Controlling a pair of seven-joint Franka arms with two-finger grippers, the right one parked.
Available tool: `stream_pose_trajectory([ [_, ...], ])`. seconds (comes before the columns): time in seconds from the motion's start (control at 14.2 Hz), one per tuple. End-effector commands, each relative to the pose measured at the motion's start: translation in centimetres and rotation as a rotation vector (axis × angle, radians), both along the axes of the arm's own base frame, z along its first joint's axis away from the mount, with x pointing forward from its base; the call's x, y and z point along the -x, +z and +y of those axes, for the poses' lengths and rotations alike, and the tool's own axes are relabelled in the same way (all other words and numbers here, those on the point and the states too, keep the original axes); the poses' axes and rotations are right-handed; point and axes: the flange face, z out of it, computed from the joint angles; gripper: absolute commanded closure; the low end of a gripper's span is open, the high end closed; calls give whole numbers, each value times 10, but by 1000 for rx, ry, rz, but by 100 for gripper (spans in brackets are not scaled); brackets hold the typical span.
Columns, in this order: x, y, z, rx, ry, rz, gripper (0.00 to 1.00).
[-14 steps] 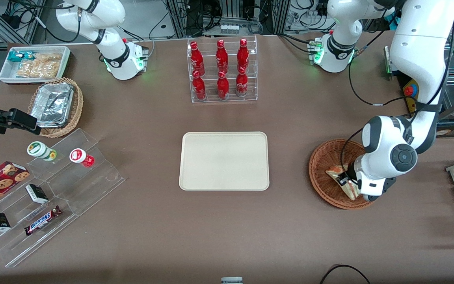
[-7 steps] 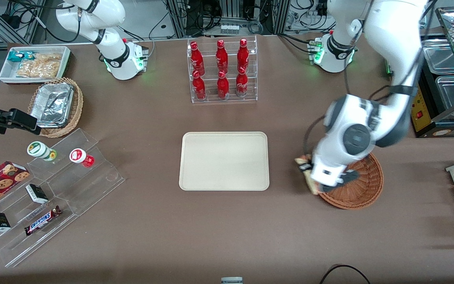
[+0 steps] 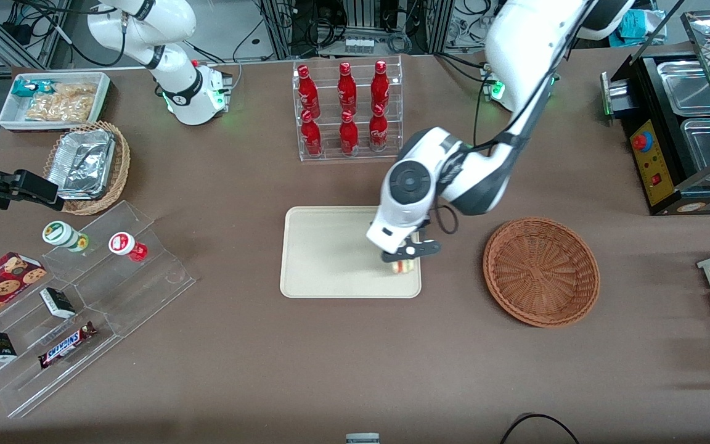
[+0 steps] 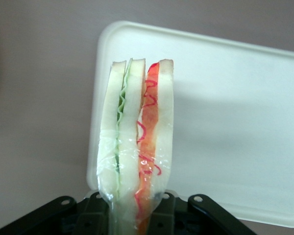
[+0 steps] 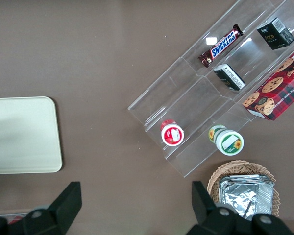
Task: Place sandwich from basket to tray
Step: 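Lift the sandwich and carry it over the cream tray, then lower the sandwich onto the tray and open the left gripper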
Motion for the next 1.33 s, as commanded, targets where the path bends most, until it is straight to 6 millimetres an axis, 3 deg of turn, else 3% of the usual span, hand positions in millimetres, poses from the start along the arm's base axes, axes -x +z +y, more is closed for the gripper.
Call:
stream_pose_trajectory([
  [0.0, -4, -27, -29, 41, -32, -57, 76],
  [0.28, 8, -59, -70, 76, -73, -73, 76],
  [0.63, 20, -84, -80, 64, -92, -51, 72],
  [0.7, 19, -85, -79, 63, -92, -50, 64],
  [0.77, 18, -84, -79, 64, -94, -52, 39],
  [0.84, 15, -77, -78, 66, -98, -57, 0],
  [1.05, 4, -31, -73, 92, -86, -104, 0],
  [1.26, -29, 26, -26, 56, -21, -129, 0],
])
